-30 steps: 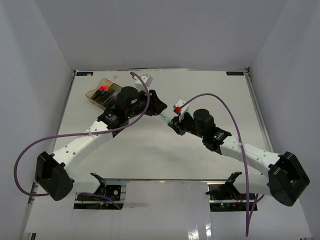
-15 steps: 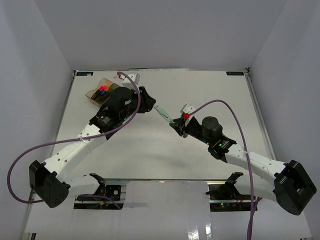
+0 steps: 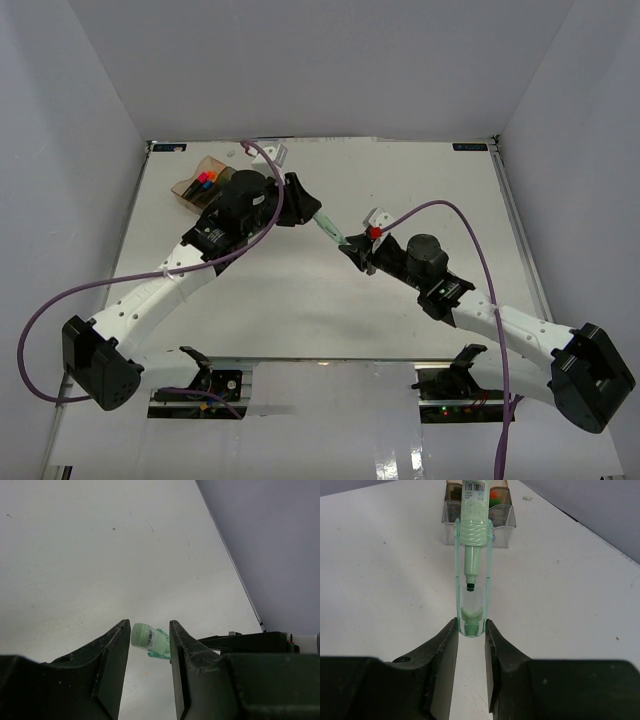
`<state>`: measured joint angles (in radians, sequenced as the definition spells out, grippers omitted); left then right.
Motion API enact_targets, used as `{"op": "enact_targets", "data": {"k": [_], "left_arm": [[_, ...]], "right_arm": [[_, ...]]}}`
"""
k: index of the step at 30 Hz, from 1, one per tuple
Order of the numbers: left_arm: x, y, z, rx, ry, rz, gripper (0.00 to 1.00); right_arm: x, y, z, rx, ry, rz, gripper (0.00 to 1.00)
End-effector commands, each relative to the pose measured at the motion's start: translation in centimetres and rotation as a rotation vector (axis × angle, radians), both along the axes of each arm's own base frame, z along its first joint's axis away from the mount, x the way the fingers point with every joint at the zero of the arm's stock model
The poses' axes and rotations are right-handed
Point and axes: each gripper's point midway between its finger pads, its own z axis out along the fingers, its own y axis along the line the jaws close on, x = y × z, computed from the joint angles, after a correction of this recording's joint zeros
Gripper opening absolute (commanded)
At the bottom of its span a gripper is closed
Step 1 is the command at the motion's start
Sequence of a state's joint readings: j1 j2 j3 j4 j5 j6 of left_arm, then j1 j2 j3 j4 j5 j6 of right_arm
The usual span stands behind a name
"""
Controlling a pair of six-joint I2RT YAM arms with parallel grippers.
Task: Sort the stationery into containers
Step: Close the pen cap on the pen.
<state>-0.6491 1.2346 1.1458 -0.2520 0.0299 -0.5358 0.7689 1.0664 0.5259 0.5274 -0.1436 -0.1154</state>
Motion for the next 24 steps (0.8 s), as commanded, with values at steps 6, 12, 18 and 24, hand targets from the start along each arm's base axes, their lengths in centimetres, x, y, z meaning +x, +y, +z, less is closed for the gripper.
{"op": "enact_targets", "data": {"k": [6, 12, 18, 24], "left_arm": [[-0.6, -1.5, -0.1, -0.035, 0.030, -0.085, 0.45], [-1.1, -2.2, -0.3, -0.046, 0.045, -0.124, 0.44], [-1.3, -2.0, -0.2, -0.047, 0.040, -0.123, 0.44], [-0.4, -0.2, 1.3, 0.000, -0.007, -0.039, 0.48]], "right_arm": [[0.1, 0.5, 3.0, 0.060, -0.082, 0.016, 0.15], [0.2, 0.7, 2.8, 0.056, -0.074, 0.024, 0.15], [0.2, 0.7, 3.0, 0.059, -0.077, 0.020, 0.15], [-0.1, 0.5, 3.0, 0.051, -0.085, 0.028, 0.15]]}}
